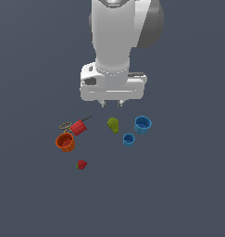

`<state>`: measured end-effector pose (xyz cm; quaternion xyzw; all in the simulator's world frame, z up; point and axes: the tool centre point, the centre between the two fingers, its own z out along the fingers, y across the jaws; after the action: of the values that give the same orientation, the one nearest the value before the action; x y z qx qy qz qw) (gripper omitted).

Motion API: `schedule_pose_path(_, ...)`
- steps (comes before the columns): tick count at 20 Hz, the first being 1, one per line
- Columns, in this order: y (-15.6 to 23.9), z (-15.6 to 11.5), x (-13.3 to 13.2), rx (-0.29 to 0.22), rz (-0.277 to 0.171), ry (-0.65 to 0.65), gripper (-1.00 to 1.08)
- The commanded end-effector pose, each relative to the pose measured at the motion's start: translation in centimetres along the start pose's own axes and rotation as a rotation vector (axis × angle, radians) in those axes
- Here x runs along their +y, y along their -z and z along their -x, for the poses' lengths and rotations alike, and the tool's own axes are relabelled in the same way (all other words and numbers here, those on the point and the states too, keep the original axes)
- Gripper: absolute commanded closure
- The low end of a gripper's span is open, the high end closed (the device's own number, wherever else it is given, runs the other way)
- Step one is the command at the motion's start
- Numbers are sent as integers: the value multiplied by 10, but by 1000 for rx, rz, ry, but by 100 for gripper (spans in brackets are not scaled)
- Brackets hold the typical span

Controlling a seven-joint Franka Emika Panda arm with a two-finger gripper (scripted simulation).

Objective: Pick up a designated object from a clutter of objects.

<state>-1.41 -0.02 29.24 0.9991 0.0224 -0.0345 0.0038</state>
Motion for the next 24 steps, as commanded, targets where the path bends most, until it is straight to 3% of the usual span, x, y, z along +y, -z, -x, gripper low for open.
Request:
schedule_pose_path(1, -1, -1, 1, -1, -3, 6, -20)
schedule_pose_path(12, -14, -12, 18, -9, -43, 88, -20)
schedule_pose_path(24, -43, -31, 56, -1, -133, 254, -20)
